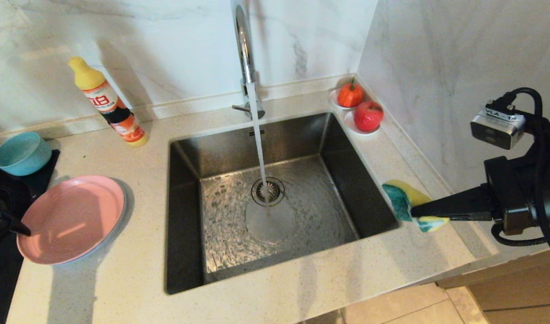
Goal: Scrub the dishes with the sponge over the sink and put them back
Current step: Wash the plate
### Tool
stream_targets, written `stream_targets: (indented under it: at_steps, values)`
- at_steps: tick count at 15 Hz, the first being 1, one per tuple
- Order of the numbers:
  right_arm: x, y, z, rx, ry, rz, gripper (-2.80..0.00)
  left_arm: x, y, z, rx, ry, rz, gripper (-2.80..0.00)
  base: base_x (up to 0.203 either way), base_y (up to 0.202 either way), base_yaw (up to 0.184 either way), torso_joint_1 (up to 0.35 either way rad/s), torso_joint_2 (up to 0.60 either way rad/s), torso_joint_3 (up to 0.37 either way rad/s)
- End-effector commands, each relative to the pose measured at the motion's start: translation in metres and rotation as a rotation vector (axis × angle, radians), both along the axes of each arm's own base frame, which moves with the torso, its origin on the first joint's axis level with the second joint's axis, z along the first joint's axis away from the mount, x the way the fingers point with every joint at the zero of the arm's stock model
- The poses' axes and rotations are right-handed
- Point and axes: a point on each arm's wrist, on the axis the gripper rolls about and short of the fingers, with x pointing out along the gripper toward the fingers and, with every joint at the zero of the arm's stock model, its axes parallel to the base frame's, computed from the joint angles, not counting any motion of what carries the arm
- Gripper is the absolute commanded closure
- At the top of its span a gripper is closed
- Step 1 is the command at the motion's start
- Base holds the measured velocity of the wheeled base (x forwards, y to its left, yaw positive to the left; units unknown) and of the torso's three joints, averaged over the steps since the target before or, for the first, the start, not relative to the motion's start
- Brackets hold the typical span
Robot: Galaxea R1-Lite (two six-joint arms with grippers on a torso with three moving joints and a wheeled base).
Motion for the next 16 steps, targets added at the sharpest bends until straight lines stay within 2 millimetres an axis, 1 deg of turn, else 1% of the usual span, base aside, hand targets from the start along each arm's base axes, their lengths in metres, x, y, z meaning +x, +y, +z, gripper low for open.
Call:
stream_targets:
  at_steps: [1,6,11,13,16]
  values:
    - [0.0,0.0,0.0,0.002,0.006,0.002,0.0,0.0,0.0,-0.001,-0.004,0.003,0.0,0.0,0.0,0.0,0.0,0.0,0.0,0.0]
    - [0.0,0.0,-0.001,0.001,0.008,0.001,0.0,0.0,0.0,-0.004,-0.023,0.005,-0.003,0.0,0.0,0.0,0.0,0.0,0.0,0.0]
    - [0.002,-0.002,-0.003,-0.001,0.013,-0.009,0.0,0.0,0.0,-0.002,-0.02,-0.002,-0.004,0.0,0.0,0.0,0.0,0.0,0.0,0.0]
    - [0.001,-0.002,-0.003,-0.001,0.014,-0.008,0.0,-0.001,-0.001,0.004,-0.038,-0.031,0.002,0.0,0.0,0.0,0.0,0.0,0.0,0.0]
    - [0.0,-0.002,-0.001,0.001,0.008,-0.008,0.0,-0.005,-0.005,0.026,-0.037,-0.071,-0.005,0.0,0.0,0.0,0.0,0.0,0.0,0.0]
